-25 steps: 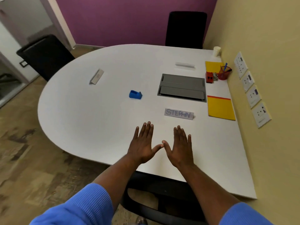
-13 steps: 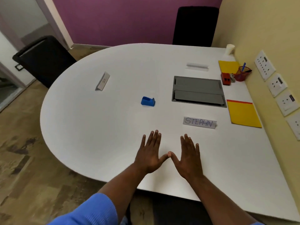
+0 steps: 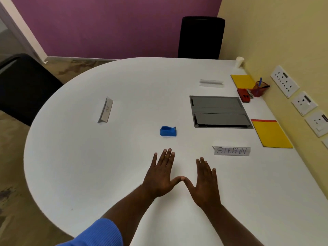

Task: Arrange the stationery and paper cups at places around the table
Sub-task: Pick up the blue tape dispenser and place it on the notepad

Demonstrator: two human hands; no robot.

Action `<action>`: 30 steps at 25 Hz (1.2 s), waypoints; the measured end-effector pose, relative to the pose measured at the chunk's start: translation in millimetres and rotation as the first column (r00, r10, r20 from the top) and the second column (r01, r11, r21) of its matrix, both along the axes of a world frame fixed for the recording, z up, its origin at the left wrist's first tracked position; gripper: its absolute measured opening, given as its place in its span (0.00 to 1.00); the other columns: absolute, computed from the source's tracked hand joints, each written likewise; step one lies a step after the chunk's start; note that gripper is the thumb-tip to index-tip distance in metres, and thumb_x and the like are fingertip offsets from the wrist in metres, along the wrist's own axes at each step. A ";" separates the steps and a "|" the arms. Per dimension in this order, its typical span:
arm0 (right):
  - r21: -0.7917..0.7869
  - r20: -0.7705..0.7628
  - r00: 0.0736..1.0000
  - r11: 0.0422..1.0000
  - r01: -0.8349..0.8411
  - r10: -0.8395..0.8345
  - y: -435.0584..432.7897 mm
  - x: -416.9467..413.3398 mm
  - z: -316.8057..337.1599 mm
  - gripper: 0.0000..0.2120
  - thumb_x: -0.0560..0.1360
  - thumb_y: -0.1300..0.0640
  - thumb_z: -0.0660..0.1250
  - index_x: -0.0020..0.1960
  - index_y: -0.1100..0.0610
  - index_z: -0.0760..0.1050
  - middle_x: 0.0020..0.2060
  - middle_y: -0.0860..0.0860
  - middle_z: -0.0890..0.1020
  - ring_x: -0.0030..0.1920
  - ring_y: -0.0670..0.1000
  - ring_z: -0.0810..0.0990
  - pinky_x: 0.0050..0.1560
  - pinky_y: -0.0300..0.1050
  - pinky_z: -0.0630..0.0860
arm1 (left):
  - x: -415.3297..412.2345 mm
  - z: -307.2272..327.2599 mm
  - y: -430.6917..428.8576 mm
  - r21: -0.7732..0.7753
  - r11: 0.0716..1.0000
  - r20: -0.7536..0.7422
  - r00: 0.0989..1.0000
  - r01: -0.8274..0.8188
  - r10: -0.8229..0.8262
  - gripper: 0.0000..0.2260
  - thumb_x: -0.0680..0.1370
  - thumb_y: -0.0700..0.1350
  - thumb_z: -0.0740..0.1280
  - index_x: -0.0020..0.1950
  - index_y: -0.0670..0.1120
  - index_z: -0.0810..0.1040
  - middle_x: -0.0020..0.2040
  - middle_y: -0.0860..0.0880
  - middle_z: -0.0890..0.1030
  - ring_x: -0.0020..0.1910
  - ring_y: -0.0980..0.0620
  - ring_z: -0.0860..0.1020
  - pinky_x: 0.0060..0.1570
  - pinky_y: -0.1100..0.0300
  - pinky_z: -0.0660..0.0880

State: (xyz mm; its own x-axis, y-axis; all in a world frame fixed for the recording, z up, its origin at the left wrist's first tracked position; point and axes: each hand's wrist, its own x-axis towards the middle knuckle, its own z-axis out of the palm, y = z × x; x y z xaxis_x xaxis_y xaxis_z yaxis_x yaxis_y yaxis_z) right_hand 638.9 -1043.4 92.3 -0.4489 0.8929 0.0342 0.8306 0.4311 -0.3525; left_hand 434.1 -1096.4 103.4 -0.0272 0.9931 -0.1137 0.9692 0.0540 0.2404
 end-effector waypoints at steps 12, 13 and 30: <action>-0.103 -0.061 0.998 0.994 -0.032 0.026 88.6 -61.4 -35.0 0.47 0.75 0.25 0.49 0.82 0.56 0.54 0.82 0.51 0.54 0.82 0.52 0.53 0.81 0.57 0.47 | -93.0 -26.1 65.9 -0.039 0.992 -0.017 0.992 -0.124 0.123 0.42 0.80 0.73 0.44 0.84 0.48 0.38 0.83 0.51 0.34 0.81 0.53 0.32 0.81 0.45 0.37; -0.115 -0.068 0.997 0.993 -0.035 0.028 93.0 -68.3 -40.9 0.47 0.75 0.25 0.49 0.82 0.55 0.54 0.82 0.51 0.54 0.82 0.51 0.53 0.81 0.57 0.48 | -99.3 -32.3 75.1 -0.048 0.988 0.001 0.989 -0.146 0.146 0.42 0.80 0.73 0.45 0.84 0.48 0.37 0.82 0.51 0.34 0.81 0.52 0.33 0.81 0.46 0.37; -0.421 -0.129 0.968 0.896 0.144 -0.216 212.7 -166.0 -115.7 0.42 0.79 0.41 0.66 0.83 0.52 0.47 0.82 0.48 0.53 0.81 0.49 0.56 0.75 0.41 0.54 | -173.2 -141.6 232.3 -0.139 0.983 0.351 0.922 -0.120 0.162 0.41 0.81 0.62 0.65 0.84 0.48 0.46 0.84 0.49 0.52 0.83 0.49 0.49 0.80 0.51 0.46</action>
State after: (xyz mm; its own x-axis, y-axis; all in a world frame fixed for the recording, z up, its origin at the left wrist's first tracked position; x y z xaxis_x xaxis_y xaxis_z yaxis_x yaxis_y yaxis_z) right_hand 472.9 -830.7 -23.3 -0.2991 0.9100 -0.2871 0.7930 0.0697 -0.6053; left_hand 260.9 -864.0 -38.2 -0.1026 0.9622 -0.2524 0.7989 0.2309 0.5553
